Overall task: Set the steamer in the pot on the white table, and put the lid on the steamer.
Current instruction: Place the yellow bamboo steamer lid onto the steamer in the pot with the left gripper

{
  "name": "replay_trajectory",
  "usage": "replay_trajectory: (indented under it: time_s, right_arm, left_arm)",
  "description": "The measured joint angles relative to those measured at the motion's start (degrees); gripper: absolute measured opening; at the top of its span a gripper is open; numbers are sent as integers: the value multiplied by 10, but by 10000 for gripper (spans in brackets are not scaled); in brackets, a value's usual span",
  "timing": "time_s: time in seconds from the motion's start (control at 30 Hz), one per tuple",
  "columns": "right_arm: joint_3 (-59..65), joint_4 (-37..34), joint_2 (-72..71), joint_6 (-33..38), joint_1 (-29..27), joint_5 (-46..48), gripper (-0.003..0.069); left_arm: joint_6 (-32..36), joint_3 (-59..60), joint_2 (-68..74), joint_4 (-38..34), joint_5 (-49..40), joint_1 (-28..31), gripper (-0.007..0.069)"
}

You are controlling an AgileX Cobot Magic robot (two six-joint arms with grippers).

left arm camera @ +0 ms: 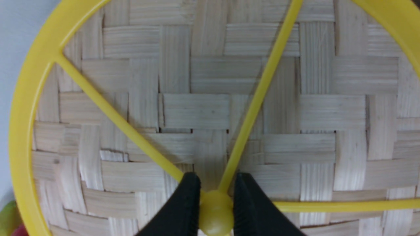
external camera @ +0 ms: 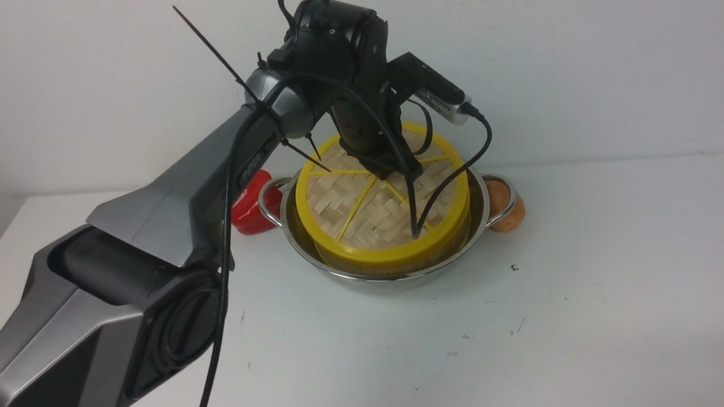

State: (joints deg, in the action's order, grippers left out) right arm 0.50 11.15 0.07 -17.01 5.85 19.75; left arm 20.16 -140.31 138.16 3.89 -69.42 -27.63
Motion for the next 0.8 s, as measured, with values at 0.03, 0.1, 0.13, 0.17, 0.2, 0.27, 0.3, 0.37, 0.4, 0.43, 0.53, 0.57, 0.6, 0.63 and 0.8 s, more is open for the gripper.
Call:
replay_trajectory:
  time_s: [0.03, 0.1, 0.13, 0.17, 0.2, 0.27, 0.3, 0.37, 0.4, 0.43, 0.53, 0.57, 0.6, 0.63, 0.8]
  right_arm:
    - [0, 0, 0, 0, 0, 0, 243]
    - [0, 0, 0, 0, 0, 0, 243]
    - [0, 0, 0, 0, 0, 0, 243]
    - [0, 0, 0, 0, 0, 0, 243]
    - [0, 0, 0, 0, 0, 0, 243]
    - [0, 0, 0, 0, 0, 0, 243]
    - [0, 0, 0, 0, 0, 0, 243]
    - [0, 0, 0, 0, 0, 0, 243]
    - [0, 0, 0, 0, 0, 0, 243]
    - [0, 0, 0, 0, 0, 0, 243]
    - [0, 0, 0, 0, 0, 0, 243]
    - [0, 0, 0, 0, 0, 0, 243]
    - [0, 0, 0, 0, 0, 0, 243]
    - [0, 0, 0, 0, 0, 0, 243]
    - [0, 0, 0, 0, 0, 0, 243]
  left_arm:
    - [5, 0, 0, -1, 4, 0, 120]
    - [8, 0, 0, -3, 7, 0, 120]
    - [9, 0, 0, -3, 8, 0, 120]
    - [9, 0, 1, -4, 10, 0, 120]
    - [10, 0, 2, -4, 12, 0, 120]
    - [11, 0, 5, -4, 17, 0, 120]
    - [12, 0, 6, -4, 18, 0, 120]
    - [12, 0, 8, -4, 18, 0, 120]
    - [12, 0, 9, -4, 18, 1, 120]
    - [12, 0, 10, -4, 20, 1, 120]
    - [12, 0, 18, -5, 32, 3, 120]
    - [12, 0, 20, -5, 35, 4, 120]
    - [12, 0, 21, -7, 37, 5, 120]
    - [14, 0, 21, -9, 39, 6, 120]
    - [19, 1, 21, -11, 44, 6, 123]
